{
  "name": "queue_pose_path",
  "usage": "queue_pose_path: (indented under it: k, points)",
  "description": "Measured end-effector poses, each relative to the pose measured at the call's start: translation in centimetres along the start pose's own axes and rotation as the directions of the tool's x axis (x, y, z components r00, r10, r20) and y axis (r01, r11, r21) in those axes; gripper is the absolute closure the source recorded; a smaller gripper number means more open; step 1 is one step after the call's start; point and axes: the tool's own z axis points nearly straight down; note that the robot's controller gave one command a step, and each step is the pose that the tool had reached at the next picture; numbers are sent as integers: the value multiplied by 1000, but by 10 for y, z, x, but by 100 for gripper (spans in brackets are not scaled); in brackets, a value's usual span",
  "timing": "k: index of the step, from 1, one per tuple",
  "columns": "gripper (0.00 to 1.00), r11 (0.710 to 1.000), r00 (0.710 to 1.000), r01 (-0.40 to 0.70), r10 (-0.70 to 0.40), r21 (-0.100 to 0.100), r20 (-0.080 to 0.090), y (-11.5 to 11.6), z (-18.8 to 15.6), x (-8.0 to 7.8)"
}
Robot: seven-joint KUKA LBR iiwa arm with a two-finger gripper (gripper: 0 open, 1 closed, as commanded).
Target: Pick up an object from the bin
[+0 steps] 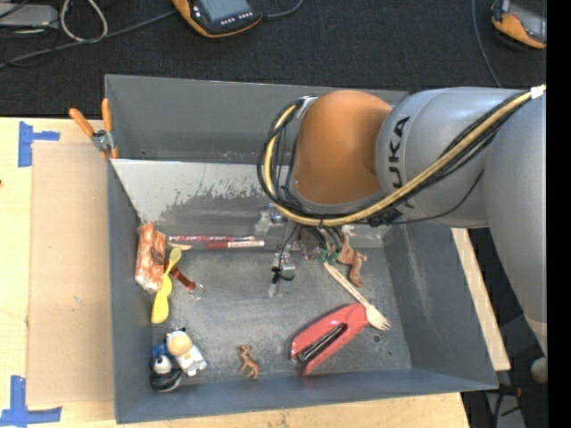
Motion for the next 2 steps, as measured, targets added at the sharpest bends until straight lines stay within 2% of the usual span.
queue_pose_path:
  k: [1,2]
  points:
    - [0,995,995,103,-103,0,-9,-20,-28,34]
    - [0,961,961,275,-275,-1,-4,-39,-20,35]
